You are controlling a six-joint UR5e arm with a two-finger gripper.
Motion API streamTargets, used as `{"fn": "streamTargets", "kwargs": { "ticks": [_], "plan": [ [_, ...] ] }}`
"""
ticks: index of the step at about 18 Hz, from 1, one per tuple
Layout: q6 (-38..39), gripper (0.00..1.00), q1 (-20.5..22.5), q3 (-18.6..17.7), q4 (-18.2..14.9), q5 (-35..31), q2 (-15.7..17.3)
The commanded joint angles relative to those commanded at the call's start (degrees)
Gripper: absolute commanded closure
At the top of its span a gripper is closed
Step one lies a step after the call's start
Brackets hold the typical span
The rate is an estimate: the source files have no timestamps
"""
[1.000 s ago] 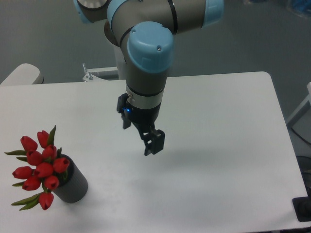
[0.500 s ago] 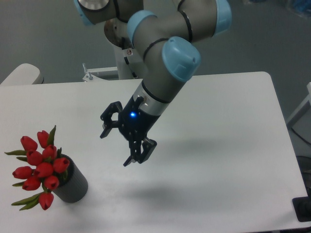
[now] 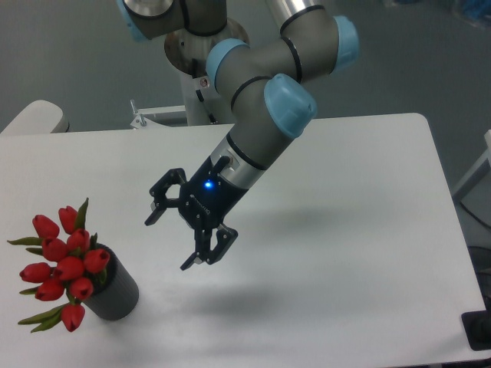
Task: Pick up the flowers from the vase
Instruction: 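Move the open gripper toward the red tulip stems above the vase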
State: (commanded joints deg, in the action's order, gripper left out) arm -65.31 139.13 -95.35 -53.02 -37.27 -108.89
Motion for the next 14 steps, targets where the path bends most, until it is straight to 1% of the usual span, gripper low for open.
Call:
{"fn": "streamTargets", "kwargs": {
  "ticks": [2, 3, 6, 9, 11, 14],
  "plan": [
    [0.0, 0.00, -0.2, -3.3, 5.0, 1.1, -0.3],
    [0.1, 0.00, -0.1, -4.0, 6.4, 1.4, -0.3],
    [0.3, 0.00, 0.0, -4.5, 6.9, 2.6, -0.6],
    [0.7, 0.00, 0.0, -4.7, 7.0, 5.7, -0.7],
    [0.5, 0.00, -0.4, -4.8, 7.2, 6.2, -0.9],
    [0.6, 0.00, -3.1, -4.1, 10.1, 6.2, -3.0]
  ]
}}
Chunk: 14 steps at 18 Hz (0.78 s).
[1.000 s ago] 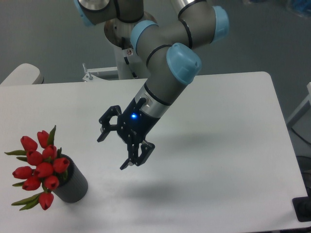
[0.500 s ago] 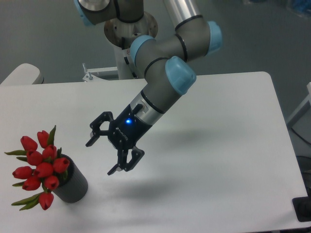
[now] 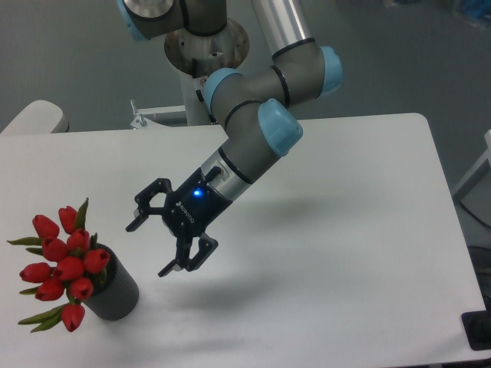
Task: Pick up the flowers from the vase
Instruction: 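Move the open gripper toward the red tulip stems above the vase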
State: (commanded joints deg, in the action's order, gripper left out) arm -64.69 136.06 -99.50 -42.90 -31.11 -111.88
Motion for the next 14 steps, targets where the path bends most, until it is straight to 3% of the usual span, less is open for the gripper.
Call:
{"fn": "streamTargets", "kwargs": {
  "ticks": [4, 14],
  "plan": [
    [0.2, 0.00, -1.8, 0.8, 2.0, 0.0, -2.6],
    [1.7, 0.00, -2.9, -0.1, 2.1, 0.1, -1.9]
  ]
}}
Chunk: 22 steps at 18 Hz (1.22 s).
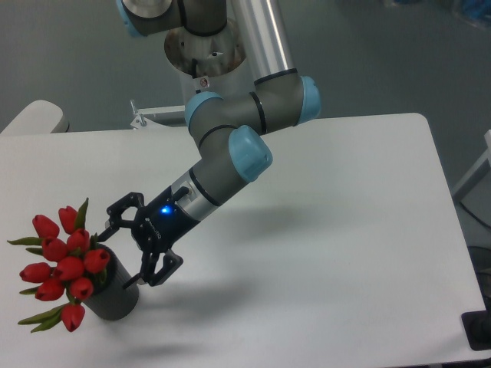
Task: Pick up the flowers from the vase
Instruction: 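Move the open gripper toward the red tulip stems above the vase, then lower the gripper around the tulip stems and close on them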
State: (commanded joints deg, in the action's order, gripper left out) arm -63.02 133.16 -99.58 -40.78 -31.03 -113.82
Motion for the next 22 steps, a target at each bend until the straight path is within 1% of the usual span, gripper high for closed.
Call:
{"fn": "streamTargets", "kwargs": {
  "ticks": [3, 11, 15, 16, 22],
  "plan": [
    [0.0, 0.00, -1.1, 0.1, 0.0, 0.0, 0.0],
    [0.4, 0.00, -1.9, 0.0, 0.0, 0.1, -0.5],
    [0.4, 0.00, -2.5, 0.8, 0.1, 0.1, -1.1],
    [0.4, 0.00, -2.6, 1.5, 0.1, 0.3, -1.2],
    [0.4, 0.00, -3.1, 1.3, 0.1, 0.6, -1.7]
  ]
}}
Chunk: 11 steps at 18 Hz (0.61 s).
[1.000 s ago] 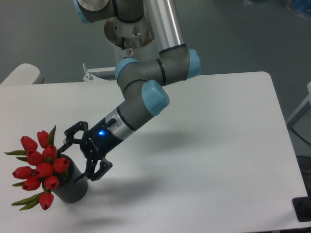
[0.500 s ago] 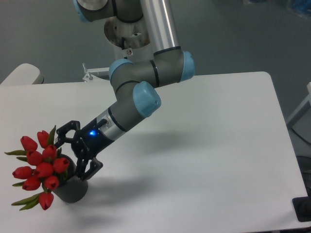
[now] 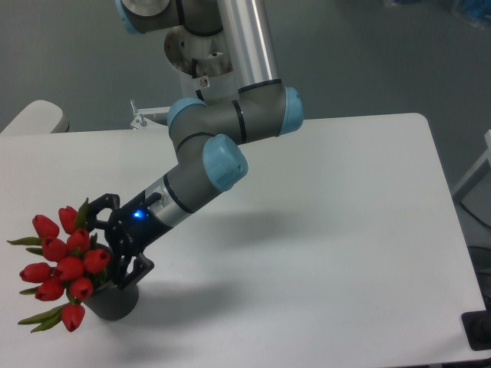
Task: Pick up the flowers from the vase
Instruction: 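Lower the gripper around the tulip stems and close on them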
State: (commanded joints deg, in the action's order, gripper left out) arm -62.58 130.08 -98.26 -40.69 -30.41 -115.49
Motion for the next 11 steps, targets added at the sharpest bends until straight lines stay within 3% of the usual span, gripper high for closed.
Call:
{"fn": "streamTargets", "kwargs": {
  "ticks": [7, 11],
  "plan": [
    [0.0, 0.00, -0.3, 0.2, 0.0, 0.0, -0.1],
    [0.1, 0.25, -0.4, 0.3, 0.0, 0.0, 0.0]
  ]
}}
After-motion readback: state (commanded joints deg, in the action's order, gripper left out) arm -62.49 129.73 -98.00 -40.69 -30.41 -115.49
